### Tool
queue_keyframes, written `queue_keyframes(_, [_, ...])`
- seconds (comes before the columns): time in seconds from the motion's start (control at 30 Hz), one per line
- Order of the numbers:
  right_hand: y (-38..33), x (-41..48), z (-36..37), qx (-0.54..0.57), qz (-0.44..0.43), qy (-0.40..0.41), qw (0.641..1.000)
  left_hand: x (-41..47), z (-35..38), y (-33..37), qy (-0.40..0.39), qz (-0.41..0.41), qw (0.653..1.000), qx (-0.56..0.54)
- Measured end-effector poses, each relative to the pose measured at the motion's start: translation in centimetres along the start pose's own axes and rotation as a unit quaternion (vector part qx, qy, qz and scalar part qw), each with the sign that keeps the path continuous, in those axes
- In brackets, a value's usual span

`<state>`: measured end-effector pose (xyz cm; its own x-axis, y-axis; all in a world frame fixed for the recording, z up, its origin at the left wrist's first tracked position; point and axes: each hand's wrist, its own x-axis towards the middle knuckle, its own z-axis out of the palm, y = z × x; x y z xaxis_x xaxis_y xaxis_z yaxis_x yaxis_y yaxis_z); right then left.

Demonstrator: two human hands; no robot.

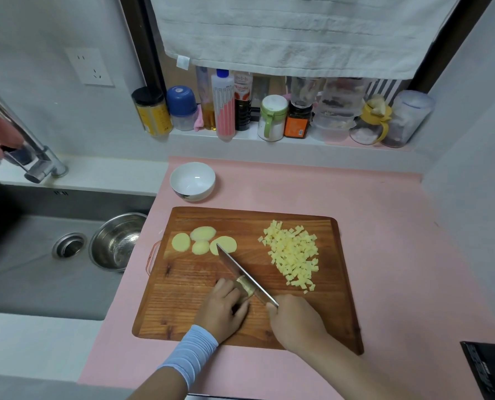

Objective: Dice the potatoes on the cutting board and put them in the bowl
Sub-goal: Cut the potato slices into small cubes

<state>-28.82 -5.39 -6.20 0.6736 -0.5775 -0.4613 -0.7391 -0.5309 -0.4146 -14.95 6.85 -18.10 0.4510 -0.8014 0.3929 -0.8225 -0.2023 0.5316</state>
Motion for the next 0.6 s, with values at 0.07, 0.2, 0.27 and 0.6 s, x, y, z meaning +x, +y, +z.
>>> queue_keyframes(0.07, [0.0, -0.1, 0.0, 0.001, -0.006, -0.001, 1.0, -0.5, -0.1, -0.1, 0.004, 0.002, 1.0, -0.004])
queue_keyframes(0.2, [-0.2, -0.2, -0.5, -0.013, -0.01, -0.001, 1.0, -0.3, -0.4, 0.1, 0.011, 0.008, 1.0, -0.007])
queue_keyframes(0.27, [-0.3, -0.4, -0.9, -0.028, -0.02, 0.013, 0.999, -0.1, -0.5, 0.1, 0.01, 0.005, 1.0, -0.008])
queue_keyframes(0.6, [-0.5, -2.1, -1.2, -0.037, -0.03, 0.004, 0.999, -0.3, -0.4, 0.1, 0.013, -0.006, 1.0, -0.025])
